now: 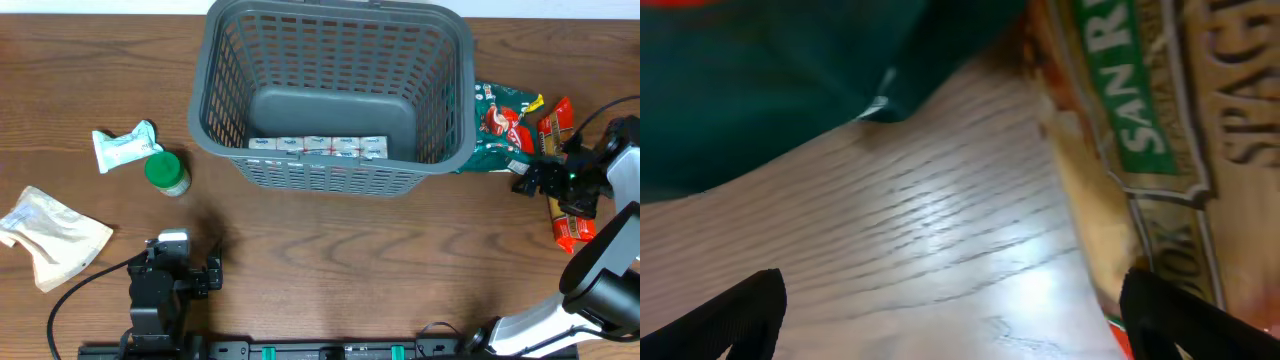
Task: Pack container
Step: 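Grasp the San Remo spaghetti pack with the right gripper and lift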
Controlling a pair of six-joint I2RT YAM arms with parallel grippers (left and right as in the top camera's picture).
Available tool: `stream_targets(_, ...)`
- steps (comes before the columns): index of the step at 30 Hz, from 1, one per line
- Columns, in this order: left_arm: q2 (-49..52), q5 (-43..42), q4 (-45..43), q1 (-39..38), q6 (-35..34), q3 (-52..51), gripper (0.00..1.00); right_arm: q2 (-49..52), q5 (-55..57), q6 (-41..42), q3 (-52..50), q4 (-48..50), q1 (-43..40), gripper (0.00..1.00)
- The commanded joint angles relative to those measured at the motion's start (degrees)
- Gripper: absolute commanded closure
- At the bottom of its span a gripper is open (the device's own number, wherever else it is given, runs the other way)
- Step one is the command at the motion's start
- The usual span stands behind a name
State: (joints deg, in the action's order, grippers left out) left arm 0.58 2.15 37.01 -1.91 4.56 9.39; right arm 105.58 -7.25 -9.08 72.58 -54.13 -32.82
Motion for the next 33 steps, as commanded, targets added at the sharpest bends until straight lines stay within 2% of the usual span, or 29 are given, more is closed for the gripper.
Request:
stream_targets(1,-0.35,1.29,-0.02,0.35,0.37,-0.48,0.01,0.07,4.72,2.95,-0.33,0.59,-0.28,0.08)
stream_targets(11,-0.35,1.29,0.00,0.35,0.35,-0.48,0.01,0.04,7.08,4.85,0.37,1.22,-2.40,0.07)
stream_targets(16,-0.35,1.29,-0.02,0.35,0.37,-0.48,0.01,0.04,4.61,5.14,1.95,0.50,-3.72,0.06)
stream_targets(23,-0.35,1.29,0.00,0.35,0.37,-0.48,0.01,-0.39,-6.34,-2.78,2.62,-2.60,-1.53,0.05)
stream_targets(33,-0.35,1.29,-0.02,0.35,0.37,-0.48,0.01,-5.79,-6.84,-6.43,9.49,-7.50,0.87,0.03)
